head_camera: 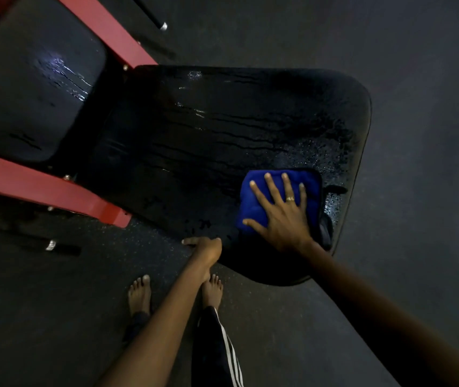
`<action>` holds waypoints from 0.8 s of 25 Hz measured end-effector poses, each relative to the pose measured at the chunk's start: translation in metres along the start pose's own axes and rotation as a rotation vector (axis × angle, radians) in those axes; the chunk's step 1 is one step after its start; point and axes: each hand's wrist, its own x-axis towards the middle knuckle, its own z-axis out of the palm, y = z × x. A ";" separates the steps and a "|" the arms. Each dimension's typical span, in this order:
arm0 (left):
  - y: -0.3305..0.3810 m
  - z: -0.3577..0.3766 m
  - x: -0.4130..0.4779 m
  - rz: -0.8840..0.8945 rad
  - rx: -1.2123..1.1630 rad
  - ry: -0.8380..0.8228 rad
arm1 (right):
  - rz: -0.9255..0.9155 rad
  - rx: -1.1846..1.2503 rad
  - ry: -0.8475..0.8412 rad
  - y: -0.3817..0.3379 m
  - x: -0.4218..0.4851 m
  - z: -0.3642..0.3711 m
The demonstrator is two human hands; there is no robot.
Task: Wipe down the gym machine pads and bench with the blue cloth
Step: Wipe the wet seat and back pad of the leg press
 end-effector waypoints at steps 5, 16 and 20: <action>-0.009 0.008 -0.005 0.092 0.089 0.066 | 0.260 0.038 -0.010 0.019 0.063 -0.023; -0.005 0.011 -0.027 0.064 0.101 0.154 | 0.013 -0.074 0.006 0.078 0.046 -0.038; -0.002 0.011 -0.032 0.053 0.112 0.147 | 0.271 -0.008 0.072 0.101 0.087 -0.054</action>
